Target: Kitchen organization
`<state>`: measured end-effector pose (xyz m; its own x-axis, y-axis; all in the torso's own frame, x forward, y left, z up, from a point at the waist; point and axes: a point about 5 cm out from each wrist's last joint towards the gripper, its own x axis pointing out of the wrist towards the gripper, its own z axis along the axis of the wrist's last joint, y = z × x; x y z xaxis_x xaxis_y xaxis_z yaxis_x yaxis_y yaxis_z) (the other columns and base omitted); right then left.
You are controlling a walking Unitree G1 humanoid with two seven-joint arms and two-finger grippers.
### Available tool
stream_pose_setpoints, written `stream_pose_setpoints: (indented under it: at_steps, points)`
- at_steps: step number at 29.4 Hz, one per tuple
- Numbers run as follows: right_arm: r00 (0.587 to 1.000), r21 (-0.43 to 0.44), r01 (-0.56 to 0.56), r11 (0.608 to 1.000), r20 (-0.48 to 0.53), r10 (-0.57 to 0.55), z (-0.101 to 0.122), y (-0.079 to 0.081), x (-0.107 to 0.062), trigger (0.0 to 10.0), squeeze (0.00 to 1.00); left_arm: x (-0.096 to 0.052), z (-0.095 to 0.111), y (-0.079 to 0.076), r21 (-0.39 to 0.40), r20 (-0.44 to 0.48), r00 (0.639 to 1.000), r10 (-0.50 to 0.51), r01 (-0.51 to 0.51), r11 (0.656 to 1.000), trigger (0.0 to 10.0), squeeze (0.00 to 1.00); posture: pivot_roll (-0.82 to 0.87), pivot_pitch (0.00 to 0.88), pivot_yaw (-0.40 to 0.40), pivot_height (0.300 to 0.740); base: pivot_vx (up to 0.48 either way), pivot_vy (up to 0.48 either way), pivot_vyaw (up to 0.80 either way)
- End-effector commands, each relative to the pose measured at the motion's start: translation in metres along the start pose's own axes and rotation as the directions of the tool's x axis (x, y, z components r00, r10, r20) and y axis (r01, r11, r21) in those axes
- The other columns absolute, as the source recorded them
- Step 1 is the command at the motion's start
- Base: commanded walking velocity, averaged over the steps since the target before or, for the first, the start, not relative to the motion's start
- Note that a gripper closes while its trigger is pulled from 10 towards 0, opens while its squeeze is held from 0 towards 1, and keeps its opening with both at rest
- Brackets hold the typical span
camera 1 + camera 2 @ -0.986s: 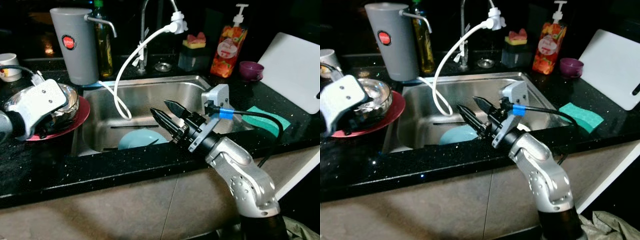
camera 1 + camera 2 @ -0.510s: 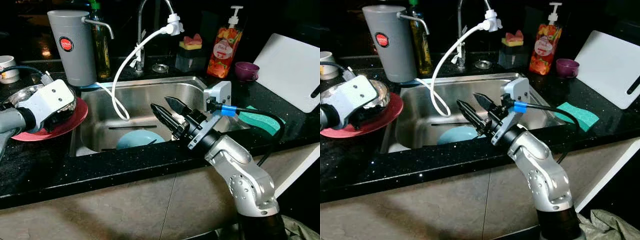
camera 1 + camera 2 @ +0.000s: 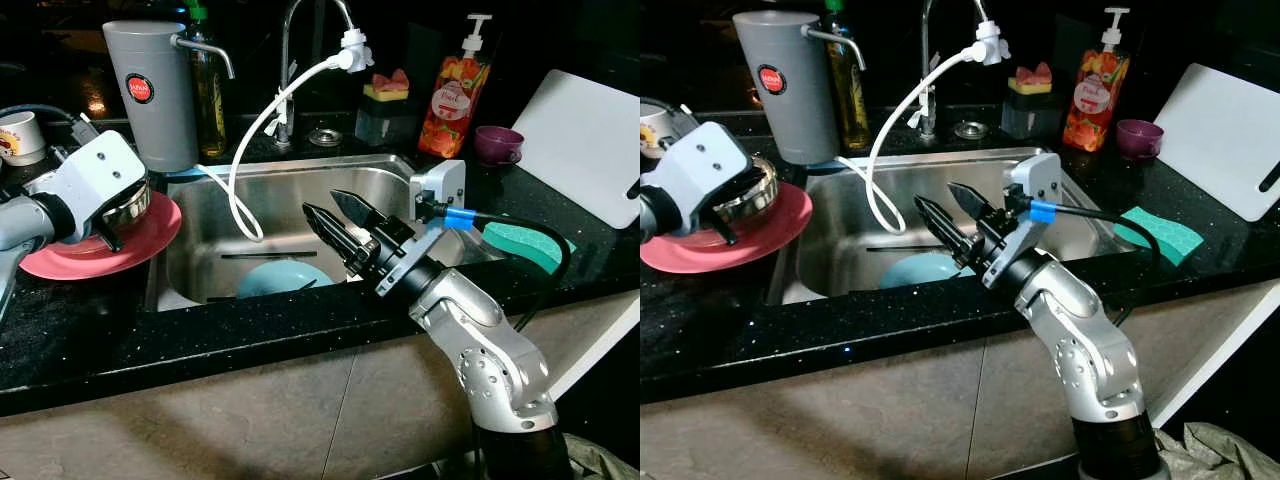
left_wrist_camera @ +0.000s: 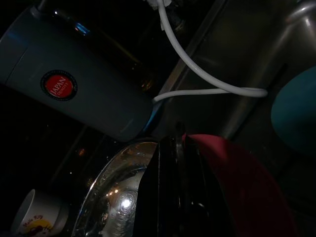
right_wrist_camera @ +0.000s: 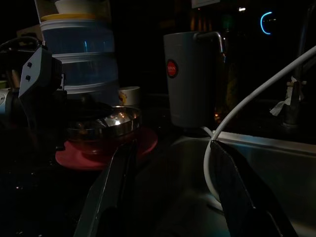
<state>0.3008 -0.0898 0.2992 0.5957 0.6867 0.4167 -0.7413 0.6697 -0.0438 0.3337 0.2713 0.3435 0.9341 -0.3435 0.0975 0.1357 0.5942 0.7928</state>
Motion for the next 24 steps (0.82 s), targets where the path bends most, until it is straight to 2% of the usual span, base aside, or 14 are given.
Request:
stream_pose_setpoints:
  at_steps: [1, 2, 3, 4, 5, 6, 9, 10, 11, 14, 24]
  points:
    - [1.0, -0.003, 0.0, 1.0, 0.014, 0.0, 0.004, 0.001, -0.001, 10.0, 0.0, 0.001, 0.005, -0.001, -0.018, 0.031, 0.999, -0.009, 0.01, 1.0, 0.0, 0.0, 0.1, 0.17, -0.046, 0.74, 0.0, 0.0, 0.0]
    - [1.0, -0.003, 0.0, 1.0, 0.014, 0.0, 0.004, 0.001, -0.001, 10.0, 0.0, 0.001, 0.005, -0.001, -0.018, 0.031, 0.999, -0.009, 0.01, 1.0, 0.0, 0.0, 0.1, 0.17, -0.046, 0.74, 0.0, 0.0, 0.0]
    - [1.0, -0.003, 0.003, 1.0, 0.015, -0.003, 0.004, 0.001, -0.001, 10.0, 0.0, 0.002, 0.008, 0.0, -0.003, 0.039, 0.999, 0.007, -0.007, 1.0, 4.5, 0.0, 0.1, 0.171, -0.046, 0.74, 0.0, 0.0, 0.0]
    - [1.0, -0.003, 0.004, 1.0, 0.015, -0.004, 0.004, 0.0, -0.001, 10.0, 0.0, 0.003, 0.009, 0.002, 0.02, 0.041, 0.999, 0.025, -0.026, 0.999, 10.0, 0.0, 0.1, 0.171, -0.046, 0.74, 0.0, 0.0, 0.0]
    - [1.0, -0.003, 0.004, 1.0, 0.015, -0.004, 0.004, 0.0, -0.001, 10.0, 0.0, 0.003, 0.009, 0.002, 0.02, 0.041, 0.999, 0.025, -0.026, 0.999, 10.0, 0.0, 0.1, 0.171, -0.046, 0.74, 0.0, 0.0, 0.0]
    - [1.0, -0.002, 0.006, 1.0, 0.017, -0.006, 0.004, 0.0, -0.001, 10.0, 0.0, 0.003, 0.012, 0.004, 0.075, 0.049, 0.997, 0.062, -0.066, 0.995, 10.0, 0.0, 0.1, 0.171, -0.046, 0.74, 0.0, 0.0, 0.0]
    - [1.0, -0.001, 0.006, 1.0, 0.019, -0.006, 0.004, 0.0, -0.001, 10.0, 0.0, 0.003, 0.014, 0.005, 0.09, 0.066, 0.994, 0.09, -0.096, 0.991, 10.0, 0.0, 0.1, 0.171, -0.046, 0.74, 0.0, 0.0, 0.0]
    - [1.0, 0.001, 0.007, 1.0, 0.02, -0.007, 0.004, 0.0, -0.001, 10.0, 0.0, 0.004, 0.021, 0.011, 0.079, 0.103, 0.985, 0.142, -0.15, 0.986, 10.0, 0.0, 0.1, 0.171, -0.046, 0.74, 0.0, 0.0, 0.0]
    - [1.0, 0.001, 0.007, 1.0, 0.02, -0.007, 0.004, 0.0, -0.001, 10.0, 0.0, 0.004, 0.021, 0.011, 0.079, 0.103, 0.985, 0.142, -0.15, 0.986, 10.0, 0.0, 0.1, 0.171, -0.046, 0.74, 0.0, 0.0, 0.0]
    - [1.0, 0.002, 0.008, 1.0, 0.022, -0.008, 0.004, 0.0, 0.0, 10.0, 0.0, 0.003, 0.035, 0.02, 0.028, 0.177, 0.957, 0.231, -0.24, 0.97, 10.0, 0.0, 0.1, 0.171, -0.046, 0.74, 0.0, 0.0, 0.0]
    - [1.0, 0.003, 0.012, 1.0, 0.024, -0.012, 0.004, 0.0, 0.0, 10.0, 0.0, 0.006, 0.056, 0.024, -0.023, 0.276, 0.914, 0.298, -0.304, 0.952, 10.0, 0.0, 0.1, 0.171, -0.046, 0.74, 0.0, 0.0, 0.0]
